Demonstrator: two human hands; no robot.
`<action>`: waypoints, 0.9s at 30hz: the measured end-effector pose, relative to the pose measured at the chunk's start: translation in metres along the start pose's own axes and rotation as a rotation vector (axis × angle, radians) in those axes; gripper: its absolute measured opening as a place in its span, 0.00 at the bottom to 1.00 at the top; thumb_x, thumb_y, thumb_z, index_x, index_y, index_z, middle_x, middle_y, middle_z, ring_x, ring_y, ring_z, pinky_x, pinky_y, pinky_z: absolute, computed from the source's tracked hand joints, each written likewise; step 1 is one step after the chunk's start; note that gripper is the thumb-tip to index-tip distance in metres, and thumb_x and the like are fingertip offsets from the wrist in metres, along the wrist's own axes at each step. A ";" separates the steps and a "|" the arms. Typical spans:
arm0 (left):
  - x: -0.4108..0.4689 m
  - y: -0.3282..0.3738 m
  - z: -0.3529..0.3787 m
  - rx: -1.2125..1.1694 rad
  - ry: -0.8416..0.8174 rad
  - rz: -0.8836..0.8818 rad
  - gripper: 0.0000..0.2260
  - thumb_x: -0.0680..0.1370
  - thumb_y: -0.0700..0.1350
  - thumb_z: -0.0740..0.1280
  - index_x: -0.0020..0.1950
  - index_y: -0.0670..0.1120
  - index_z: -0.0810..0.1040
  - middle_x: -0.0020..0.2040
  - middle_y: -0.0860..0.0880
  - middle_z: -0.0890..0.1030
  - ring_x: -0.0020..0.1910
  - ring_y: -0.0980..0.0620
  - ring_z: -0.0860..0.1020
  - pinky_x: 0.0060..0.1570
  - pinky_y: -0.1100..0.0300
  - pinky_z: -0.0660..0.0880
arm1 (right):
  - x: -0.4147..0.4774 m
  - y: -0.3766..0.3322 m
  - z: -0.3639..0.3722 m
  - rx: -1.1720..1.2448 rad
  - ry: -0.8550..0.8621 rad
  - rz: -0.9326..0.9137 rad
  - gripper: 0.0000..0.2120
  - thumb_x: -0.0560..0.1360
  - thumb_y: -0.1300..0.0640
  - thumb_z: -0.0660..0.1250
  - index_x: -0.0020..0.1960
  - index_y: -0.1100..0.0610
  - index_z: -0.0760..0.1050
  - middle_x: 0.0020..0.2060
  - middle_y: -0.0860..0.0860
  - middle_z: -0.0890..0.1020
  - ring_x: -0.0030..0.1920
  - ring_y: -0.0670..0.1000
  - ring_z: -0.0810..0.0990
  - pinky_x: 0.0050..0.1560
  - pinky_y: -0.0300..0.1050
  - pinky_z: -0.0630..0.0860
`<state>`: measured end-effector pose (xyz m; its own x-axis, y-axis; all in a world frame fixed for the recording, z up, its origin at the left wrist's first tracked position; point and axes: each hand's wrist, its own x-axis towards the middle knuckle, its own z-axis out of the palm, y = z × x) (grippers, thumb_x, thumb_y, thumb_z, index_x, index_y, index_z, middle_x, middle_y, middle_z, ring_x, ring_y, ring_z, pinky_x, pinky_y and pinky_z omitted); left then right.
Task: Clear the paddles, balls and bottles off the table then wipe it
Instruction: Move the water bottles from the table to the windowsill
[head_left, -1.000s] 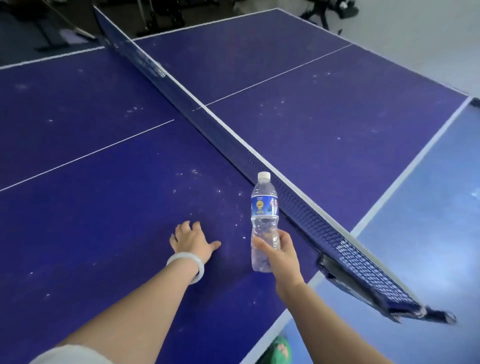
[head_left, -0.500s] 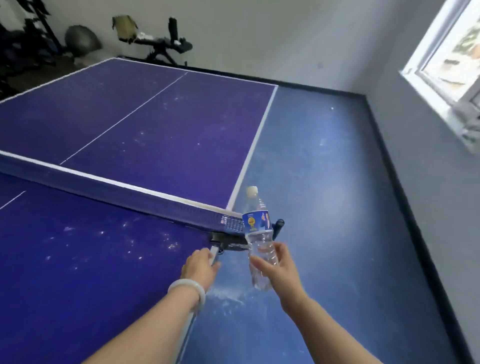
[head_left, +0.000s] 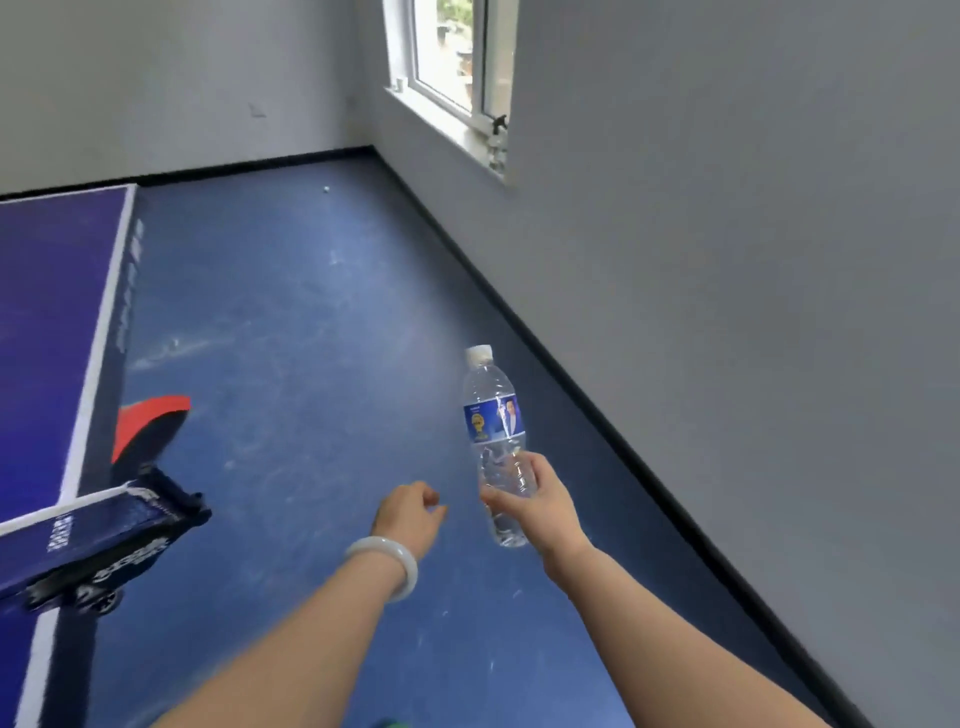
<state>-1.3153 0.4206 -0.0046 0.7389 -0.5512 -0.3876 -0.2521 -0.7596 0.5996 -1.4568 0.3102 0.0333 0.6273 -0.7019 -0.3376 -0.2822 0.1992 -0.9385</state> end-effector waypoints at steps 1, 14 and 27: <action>0.002 0.018 0.014 0.035 -0.035 0.041 0.10 0.78 0.46 0.68 0.58 0.44 0.79 0.57 0.47 0.81 0.56 0.47 0.79 0.51 0.60 0.72 | 0.000 0.001 -0.020 0.015 0.056 0.001 0.22 0.66 0.57 0.79 0.56 0.47 0.75 0.49 0.47 0.84 0.49 0.49 0.84 0.53 0.47 0.81; -0.006 0.221 0.201 0.288 -0.493 0.547 0.04 0.80 0.47 0.66 0.52 0.48 0.77 0.50 0.51 0.79 0.43 0.53 0.77 0.37 0.63 0.69 | -0.092 0.053 -0.254 0.128 0.804 0.144 0.22 0.66 0.65 0.76 0.54 0.56 0.69 0.49 0.50 0.81 0.46 0.48 0.81 0.45 0.41 0.78; -0.210 0.346 0.411 0.460 -0.845 0.876 0.03 0.79 0.47 0.67 0.50 0.48 0.77 0.47 0.53 0.78 0.45 0.55 0.76 0.38 0.65 0.68 | -0.291 0.147 -0.430 0.401 1.233 0.188 0.24 0.67 0.70 0.71 0.57 0.52 0.71 0.50 0.53 0.81 0.49 0.52 0.81 0.43 0.41 0.75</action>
<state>-1.8146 0.1312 -0.0033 -0.3565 -0.8391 -0.4109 -0.7615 0.0061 0.6482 -1.9930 0.2501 0.0248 -0.5308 -0.7591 -0.3769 0.0764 0.4001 -0.9133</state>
